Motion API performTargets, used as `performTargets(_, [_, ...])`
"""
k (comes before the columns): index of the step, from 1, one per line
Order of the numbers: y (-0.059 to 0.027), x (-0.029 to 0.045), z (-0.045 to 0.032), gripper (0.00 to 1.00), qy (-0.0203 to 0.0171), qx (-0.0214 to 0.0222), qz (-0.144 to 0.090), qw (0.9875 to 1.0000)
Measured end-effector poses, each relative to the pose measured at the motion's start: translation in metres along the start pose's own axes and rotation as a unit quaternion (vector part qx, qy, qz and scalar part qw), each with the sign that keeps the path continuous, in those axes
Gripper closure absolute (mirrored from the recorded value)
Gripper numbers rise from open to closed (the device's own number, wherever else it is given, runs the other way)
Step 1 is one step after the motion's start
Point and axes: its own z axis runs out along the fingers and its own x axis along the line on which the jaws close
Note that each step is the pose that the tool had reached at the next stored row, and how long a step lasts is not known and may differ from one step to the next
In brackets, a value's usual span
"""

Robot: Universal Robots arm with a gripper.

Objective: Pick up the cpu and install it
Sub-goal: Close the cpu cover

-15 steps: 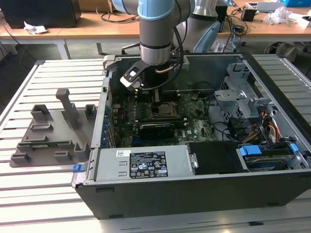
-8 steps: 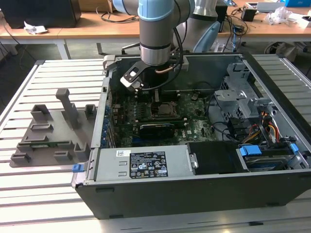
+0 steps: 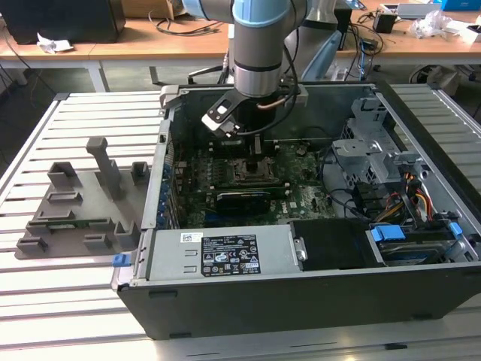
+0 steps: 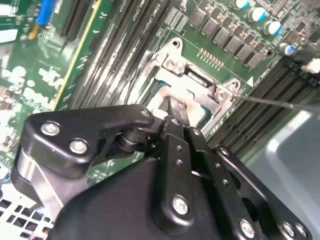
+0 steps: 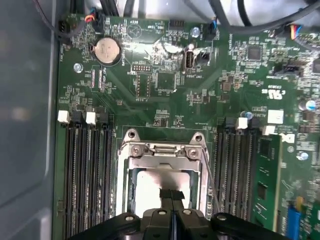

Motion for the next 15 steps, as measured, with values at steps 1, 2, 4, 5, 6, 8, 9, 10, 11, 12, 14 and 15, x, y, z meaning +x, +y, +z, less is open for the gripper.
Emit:
performTargets(1, [0.0004,-0.0002,-0.0030,0.89,0.0004,0.0010,0.000,1.0000])
performTargets(2, [0.0008,-0.0003,-0.0063,0.89,0.0006,0.0019,0.000,1.0000])
performTargets(4, [0.0014,-0.0009,-0.0173,0.89,0.0010,0.0041,0.000,1.0000])
performTargets(5, [0.0015,-0.0011,-0.0221,0.89,0.0011,0.0047,0.000,1.0000])
performTargets(6, [0.0016,-0.0014,-0.0292,0.89,0.0011,0.0056,0.000,1.0000])
performTargets(8, [0.0015,-0.0021,-0.0435,0.89,0.0013,0.0072,0.000,1.0000])
performTargets(9, [0.0014,-0.0023,-0.0486,0.89,0.0014,0.0078,0.000,1.0000])
performTargets(10, [0.0013,-0.0026,-0.0547,0.89,0.0014,0.0086,0.000,1.0000])
performTargets(11, [0.0013,-0.0027,-0.0592,0.89,0.0014,0.0092,0.000,1.0000])
performTargets(12, [0.0011,-0.0030,-0.0677,0.89,0.0015,0.0101,0.000,0.9999])
performTargets(14, [0.0011,-0.0031,-0.0776,0.89,0.0015,0.0121,-0.001,0.9999])
performTargets(15, [0.0011,-0.0031,-0.0777,0.89,0.0016,0.0122,-0.001,0.9999])
